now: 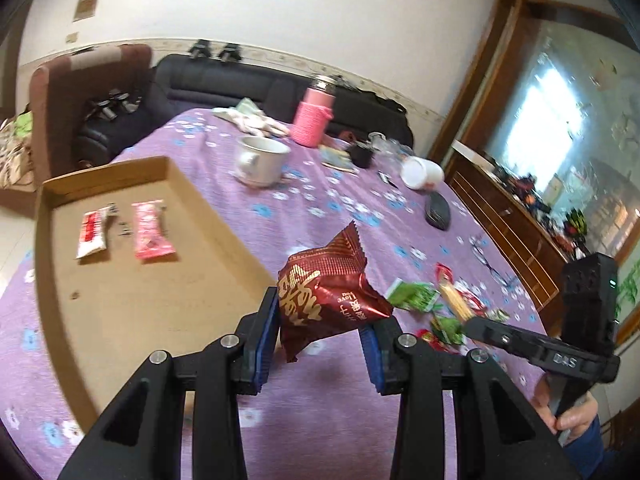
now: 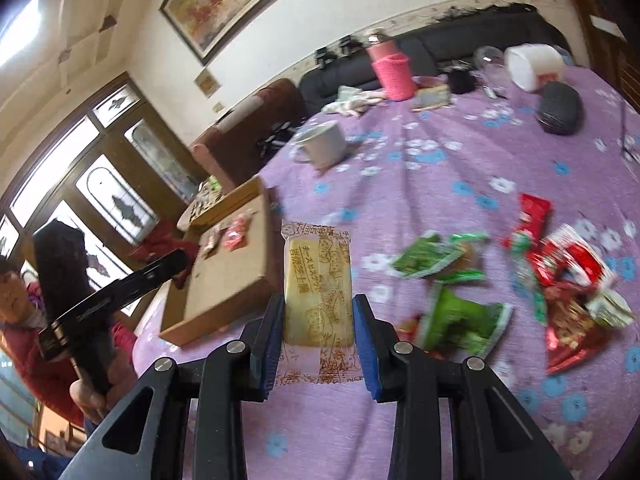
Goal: Organize snacks
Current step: 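Carry the biscuit pack and chip bag into the box tray and release both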
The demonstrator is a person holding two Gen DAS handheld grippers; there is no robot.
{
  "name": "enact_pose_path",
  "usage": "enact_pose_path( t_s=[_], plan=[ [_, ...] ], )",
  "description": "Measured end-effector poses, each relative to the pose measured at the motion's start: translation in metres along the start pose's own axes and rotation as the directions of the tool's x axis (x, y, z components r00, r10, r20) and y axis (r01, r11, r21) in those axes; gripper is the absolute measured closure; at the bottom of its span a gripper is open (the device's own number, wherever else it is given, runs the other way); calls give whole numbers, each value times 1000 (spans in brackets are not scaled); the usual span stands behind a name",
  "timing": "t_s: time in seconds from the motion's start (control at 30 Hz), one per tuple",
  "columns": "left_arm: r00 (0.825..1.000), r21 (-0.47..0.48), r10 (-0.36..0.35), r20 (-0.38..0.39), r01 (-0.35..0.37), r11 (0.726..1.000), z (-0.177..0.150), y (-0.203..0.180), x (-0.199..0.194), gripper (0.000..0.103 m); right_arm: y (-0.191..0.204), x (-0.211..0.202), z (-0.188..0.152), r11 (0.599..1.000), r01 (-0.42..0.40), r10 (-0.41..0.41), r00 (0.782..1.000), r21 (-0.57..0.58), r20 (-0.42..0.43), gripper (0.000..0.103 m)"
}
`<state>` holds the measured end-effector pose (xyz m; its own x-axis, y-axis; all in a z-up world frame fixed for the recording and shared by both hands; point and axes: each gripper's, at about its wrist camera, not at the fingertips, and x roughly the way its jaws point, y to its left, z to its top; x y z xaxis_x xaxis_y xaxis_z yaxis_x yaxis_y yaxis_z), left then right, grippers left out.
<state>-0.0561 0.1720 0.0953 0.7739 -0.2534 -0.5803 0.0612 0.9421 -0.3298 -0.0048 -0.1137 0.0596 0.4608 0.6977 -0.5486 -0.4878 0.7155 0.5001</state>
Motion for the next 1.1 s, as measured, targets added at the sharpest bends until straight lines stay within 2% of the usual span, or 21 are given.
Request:
enact_pose_path(
  t_s=[0.23, 0.5, 0.7, 0.9, 1.1],
  plan=[
    [998, -67, 63, 26, -61, 996, 6, 39, -11, 66, 50, 28, 11, 995, -48, 45, 998, -89, -40, 66],
    [988, -118, 154, 13, -151, 981, 4, 74, -12, 66, 101, 67, 21, 983, -82, 71, 995, -161, -69, 66],
    [980, -131, 197, -12, -196, 972, 2, 89, -3, 66, 119, 103, 27, 983, -62, 44, 994, -174, -104, 66],
    [975, -147, 220, -40, -224, 964, 2, 103, 10, 66, 128, 141, 30, 984, -76, 49, 985, -161, -163, 66],
    [968, -182, 240, -72, -249, 951, -2, 119, 21, 66, 130, 175, 31, 986, -41, 8, 980, -161, -199, 66]
  ],
)
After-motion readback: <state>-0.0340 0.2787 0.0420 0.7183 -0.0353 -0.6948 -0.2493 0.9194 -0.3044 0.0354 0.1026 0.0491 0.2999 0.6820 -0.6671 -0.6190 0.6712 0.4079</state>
